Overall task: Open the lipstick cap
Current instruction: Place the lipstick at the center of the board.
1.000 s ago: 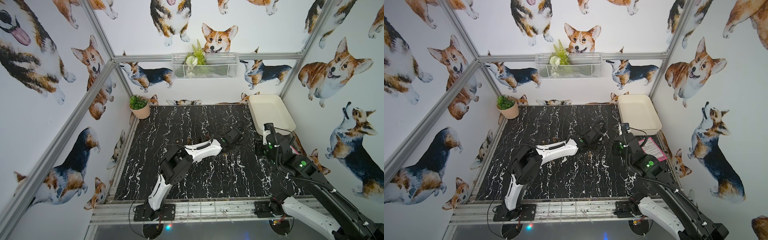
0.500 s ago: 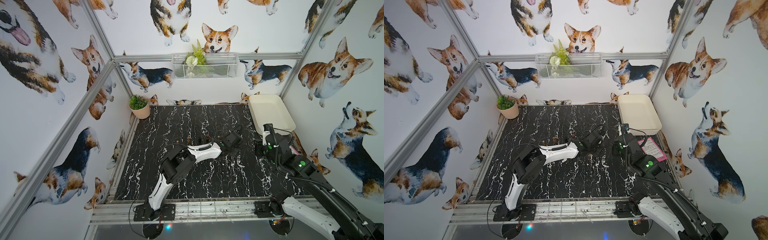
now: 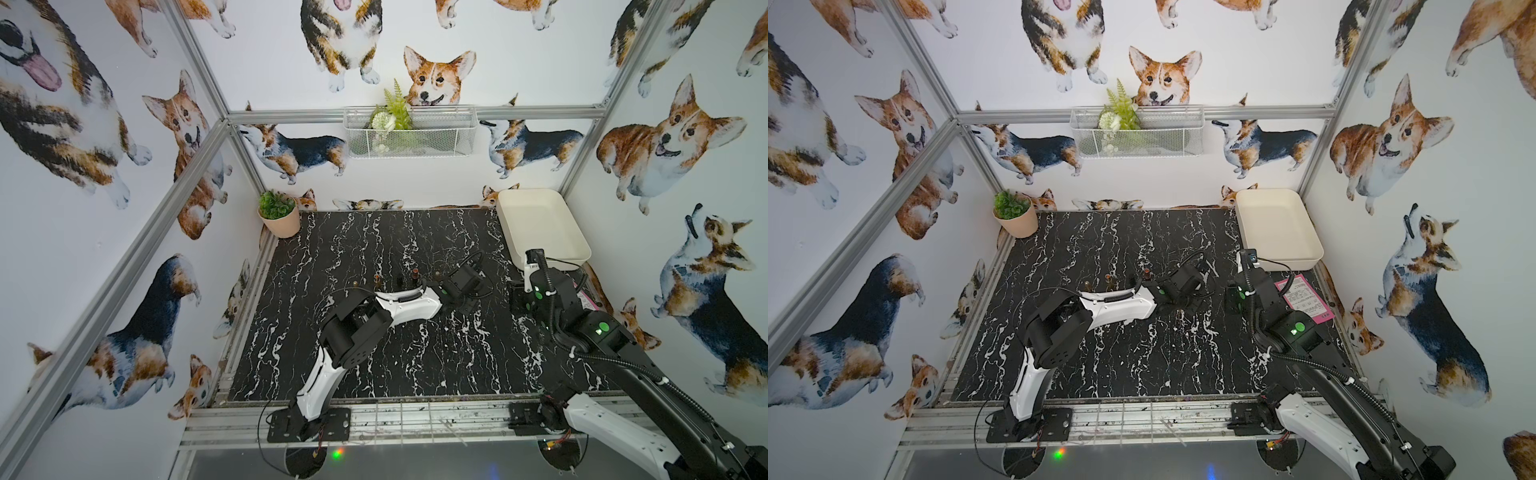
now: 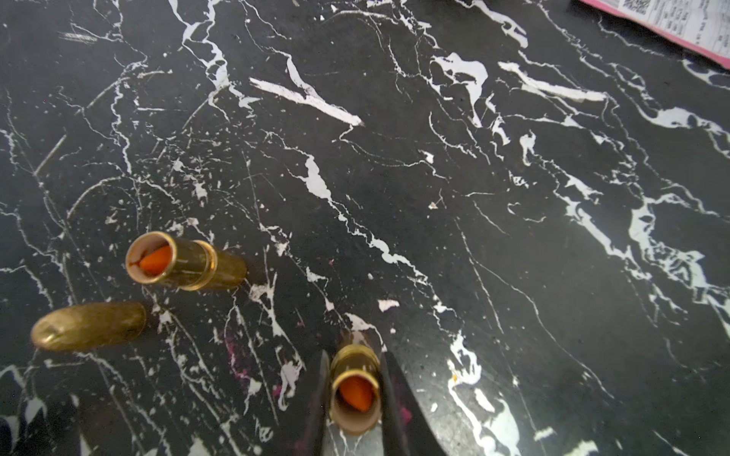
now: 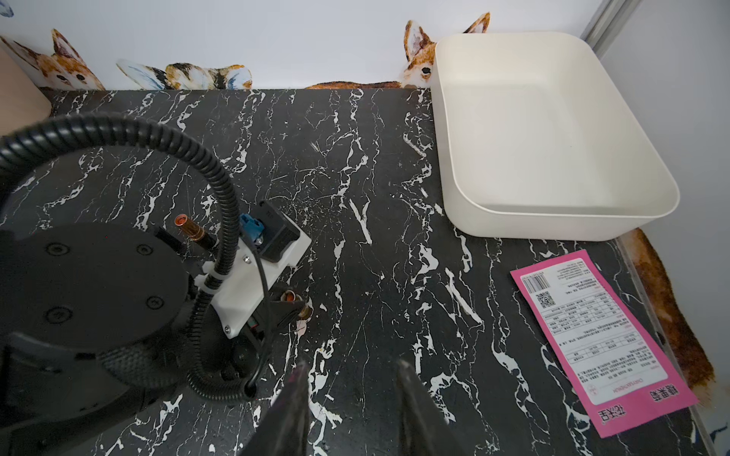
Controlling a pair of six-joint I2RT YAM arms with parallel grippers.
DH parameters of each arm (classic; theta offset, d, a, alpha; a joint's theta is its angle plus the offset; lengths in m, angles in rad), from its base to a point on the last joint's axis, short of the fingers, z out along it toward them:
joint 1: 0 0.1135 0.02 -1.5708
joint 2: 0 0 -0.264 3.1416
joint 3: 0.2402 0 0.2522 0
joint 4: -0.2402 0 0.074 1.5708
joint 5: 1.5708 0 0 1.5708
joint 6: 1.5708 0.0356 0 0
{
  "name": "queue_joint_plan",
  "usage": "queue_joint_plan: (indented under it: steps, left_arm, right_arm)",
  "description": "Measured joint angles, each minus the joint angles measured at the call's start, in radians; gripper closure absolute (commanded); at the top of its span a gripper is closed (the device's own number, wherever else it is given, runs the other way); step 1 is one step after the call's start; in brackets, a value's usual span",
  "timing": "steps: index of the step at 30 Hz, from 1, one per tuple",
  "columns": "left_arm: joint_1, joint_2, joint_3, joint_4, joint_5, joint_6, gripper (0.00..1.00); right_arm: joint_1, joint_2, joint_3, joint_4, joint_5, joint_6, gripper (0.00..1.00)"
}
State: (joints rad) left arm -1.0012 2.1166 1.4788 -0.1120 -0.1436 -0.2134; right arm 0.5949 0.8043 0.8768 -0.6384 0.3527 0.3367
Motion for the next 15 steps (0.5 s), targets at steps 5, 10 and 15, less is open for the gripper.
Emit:
queue_joint_plan:
  steps: [5,10,15]
  left_arm:
    - [0.000,0.000,0.000,-0.006,-0.001,0.000,0.63]
    - [0.000,0.000,0.003,-0.013,-0.003,0.001,0.57]
    - [0.000,0.000,0.014,-0.026,-0.007,0.001,0.52]
  right_arm:
    - [0.000,0.002,-0.002,0.001,0.000,-0.001,0.61]
    - [0.000,0.004,-0.006,0.003,0.000,-0.001,0.61]
    - [0.000,0.004,-0.006,0.003,0.000,-0.003,0.61]
